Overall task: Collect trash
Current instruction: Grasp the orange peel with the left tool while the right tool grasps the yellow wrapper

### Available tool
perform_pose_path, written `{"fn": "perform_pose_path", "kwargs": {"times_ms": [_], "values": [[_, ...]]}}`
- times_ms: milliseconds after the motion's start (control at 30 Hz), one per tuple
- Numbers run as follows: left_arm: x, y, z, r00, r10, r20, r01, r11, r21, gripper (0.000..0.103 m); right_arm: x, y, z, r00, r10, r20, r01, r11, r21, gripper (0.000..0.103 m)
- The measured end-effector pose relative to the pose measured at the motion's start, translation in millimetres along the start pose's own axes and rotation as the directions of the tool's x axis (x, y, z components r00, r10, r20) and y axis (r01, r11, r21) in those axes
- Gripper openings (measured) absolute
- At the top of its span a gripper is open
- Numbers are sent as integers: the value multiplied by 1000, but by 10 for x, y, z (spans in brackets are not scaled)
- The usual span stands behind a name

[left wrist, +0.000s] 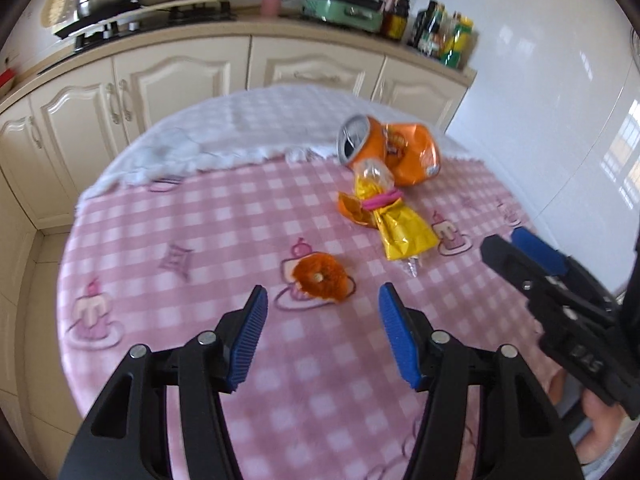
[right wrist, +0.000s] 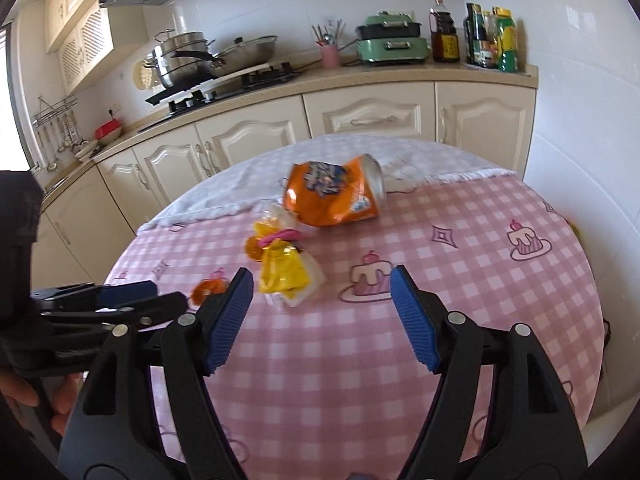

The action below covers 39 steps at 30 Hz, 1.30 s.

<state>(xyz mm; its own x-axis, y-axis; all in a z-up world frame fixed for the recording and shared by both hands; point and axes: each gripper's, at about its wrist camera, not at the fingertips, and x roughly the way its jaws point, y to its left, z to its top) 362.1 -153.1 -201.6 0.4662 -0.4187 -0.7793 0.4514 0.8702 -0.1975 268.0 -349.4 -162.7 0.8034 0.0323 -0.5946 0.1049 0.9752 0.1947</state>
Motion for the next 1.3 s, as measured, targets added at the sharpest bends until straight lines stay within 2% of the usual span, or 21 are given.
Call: {"fn": "perform_pose_path", "kwargs": {"times_ms": [133, 167, 233, 367, 567, 667, 767, 867, 1100, 1200, 1300], "values": [[239, -48, 42, 999, 27, -29, -27, 999, 22, 57, 134, -78, 39, 999, 22, -45, -21, 999, 33, 71], [247, -60, 46, 999, 33, -24, -33, 999, 29, 53, 161, -80, 51, 998, 24, -51, -23, 999, 31, 71], [271, -94, 71, 998, 63, -26, -61, 997, 55, 34, 208, -57, 79, 998, 21, -62, -20, 1000, 17, 72], [242, -14, 74, 999, 29, -20, -28, 999, 26, 34, 348, 35, 145, 996, 28, -86, -30, 999, -14, 74], [85, 167, 65, 999, 44, 22, -44, 999, -30, 34, 663, 275, 231, 987, 44, -153, -57, 995, -83, 74], [-20, 303, 50, 998, 46, 34, -44, 997, -58, 34, 810, 324, 224, 976, 54, -211, -76, 992, -96, 73], [-105, 388, 24, 999, 29, 43, -25, 997, -78, 34, 822, 344, 190, 971, 52, -235, -80, 991, -112, 35], [-202, 451, -13, 998, 4, 56, 2, 995, -99, 34, 760, 366, 145, 972, 37, -232, -70, 988, -136, 24], [-543, 565, -139, 993, -25, 116, 38, 993, -113, 34, 315, 433, 95, 988, 30, -152, -48, 992, -118, 21], [-729, 685, -207, 988, -29, 149, 48, 990, -129, 34, 129, 610, 110, 992, 48, -119, -64, 989, -135, 21], [-898, 833, -296, 984, -23, 175, 50, 987, -151, 34, 1, 960, 113, 991, 89, -102, -106, 977, -183, 21]]}}
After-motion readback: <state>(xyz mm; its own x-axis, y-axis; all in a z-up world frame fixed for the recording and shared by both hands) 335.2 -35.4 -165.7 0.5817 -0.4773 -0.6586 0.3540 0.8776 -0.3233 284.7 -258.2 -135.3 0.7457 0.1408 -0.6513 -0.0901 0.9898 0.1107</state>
